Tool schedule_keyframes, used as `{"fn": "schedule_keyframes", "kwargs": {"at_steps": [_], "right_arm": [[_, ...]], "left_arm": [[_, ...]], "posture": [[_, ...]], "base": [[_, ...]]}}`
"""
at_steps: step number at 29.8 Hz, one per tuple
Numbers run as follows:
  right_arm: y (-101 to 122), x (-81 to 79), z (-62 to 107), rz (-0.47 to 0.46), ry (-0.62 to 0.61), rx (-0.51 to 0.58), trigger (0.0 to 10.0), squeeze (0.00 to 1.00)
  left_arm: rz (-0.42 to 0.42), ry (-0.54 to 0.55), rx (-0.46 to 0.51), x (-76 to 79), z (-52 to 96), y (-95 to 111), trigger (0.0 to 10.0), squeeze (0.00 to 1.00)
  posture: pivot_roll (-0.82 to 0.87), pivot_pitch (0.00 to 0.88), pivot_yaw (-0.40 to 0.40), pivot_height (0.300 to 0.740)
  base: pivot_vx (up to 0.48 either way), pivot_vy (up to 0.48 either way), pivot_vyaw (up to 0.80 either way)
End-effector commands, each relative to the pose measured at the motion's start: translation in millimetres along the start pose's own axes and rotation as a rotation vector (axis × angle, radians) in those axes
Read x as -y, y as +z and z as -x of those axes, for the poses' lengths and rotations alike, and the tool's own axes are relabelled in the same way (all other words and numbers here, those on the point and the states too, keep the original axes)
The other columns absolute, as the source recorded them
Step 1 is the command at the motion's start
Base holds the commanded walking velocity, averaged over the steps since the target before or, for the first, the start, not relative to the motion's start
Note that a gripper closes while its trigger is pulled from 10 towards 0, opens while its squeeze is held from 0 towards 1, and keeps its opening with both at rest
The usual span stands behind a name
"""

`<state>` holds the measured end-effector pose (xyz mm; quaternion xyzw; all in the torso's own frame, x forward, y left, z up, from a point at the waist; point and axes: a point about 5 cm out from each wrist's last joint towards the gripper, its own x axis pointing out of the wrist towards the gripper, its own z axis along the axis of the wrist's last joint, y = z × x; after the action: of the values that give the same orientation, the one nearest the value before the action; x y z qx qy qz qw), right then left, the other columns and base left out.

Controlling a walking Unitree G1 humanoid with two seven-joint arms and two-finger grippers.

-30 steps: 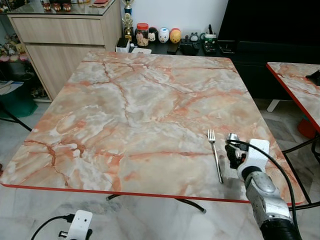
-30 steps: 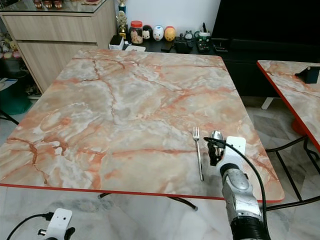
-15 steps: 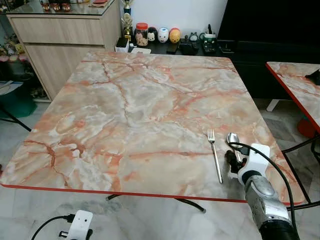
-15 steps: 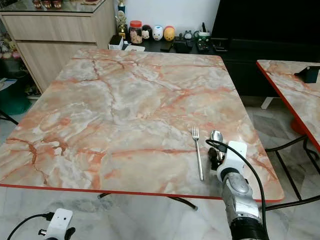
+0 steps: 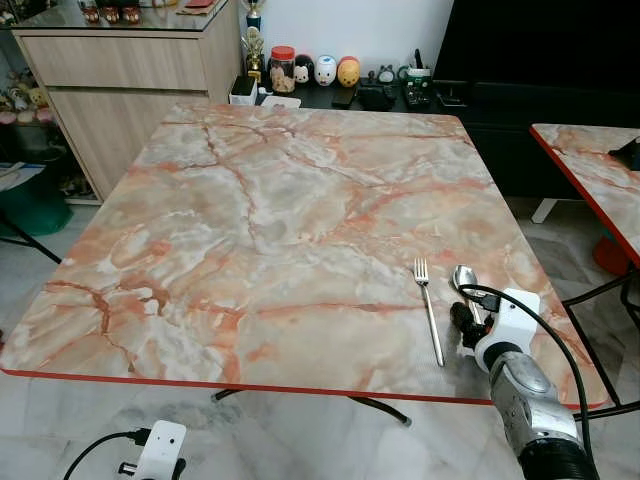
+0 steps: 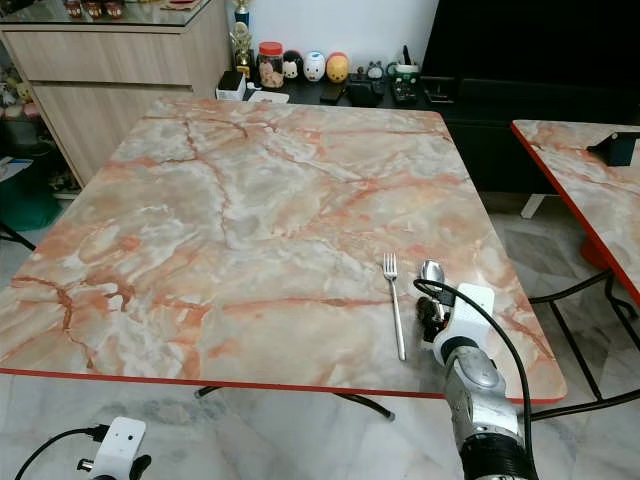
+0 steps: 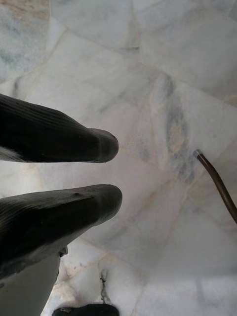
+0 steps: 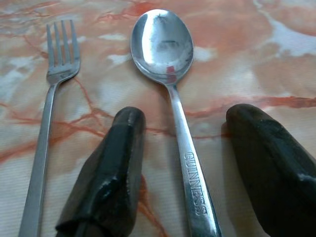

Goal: Setting the table

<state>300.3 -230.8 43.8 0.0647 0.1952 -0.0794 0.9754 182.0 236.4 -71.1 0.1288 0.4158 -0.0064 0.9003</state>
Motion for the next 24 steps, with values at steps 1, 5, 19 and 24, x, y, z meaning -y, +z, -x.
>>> {"fn": "schedule_keyframes", "kwargs": {"at_steps": [1, 5, 19, 24], "right_arm": [[-7, -3.5, -0.4, -0.007, 0.02, -0.038, 0.0, 0.0], [-7, -4.4, -0.7, -0.006, 0.028, -0.038, 0.0, 0.0], [-5, -14.0, -1.5, 0.011, 0.046, -0.013, 0.0, 0.0], [-4, -15.0, -1.3, 0.009, 0.047, -0.001, 0.0, 0.0]], "left_arm": [[-0.001, -0.013, -0.021, 4.3, 0.7, -5, 10.0, 0.0], [-0.001, -0.014, -0.025, 4.9, 0.8, -6, 10.0, 0.0], [-0.001, -0.021, -0.036, 7.5, 1.0, -7, 10.0, 0.0], [0.0, -0.022, -0.041, 7.6, 1.3, -9, 10.0, 0.0]], "posture": [[0.06, 0.0, -0.031, 0.74], [0.06, 0.0, -0.031, 0.74], [0.06, 0.0, -0.032, 0.74], [0.06, 0.0, -0.032, 0.74]], "base": [[0.0, 0.0, 0.0], [0.0, 0.0, 0.0], [0.0, 0.0, 0.0], [0.0, 0.0, 0.0]]}}
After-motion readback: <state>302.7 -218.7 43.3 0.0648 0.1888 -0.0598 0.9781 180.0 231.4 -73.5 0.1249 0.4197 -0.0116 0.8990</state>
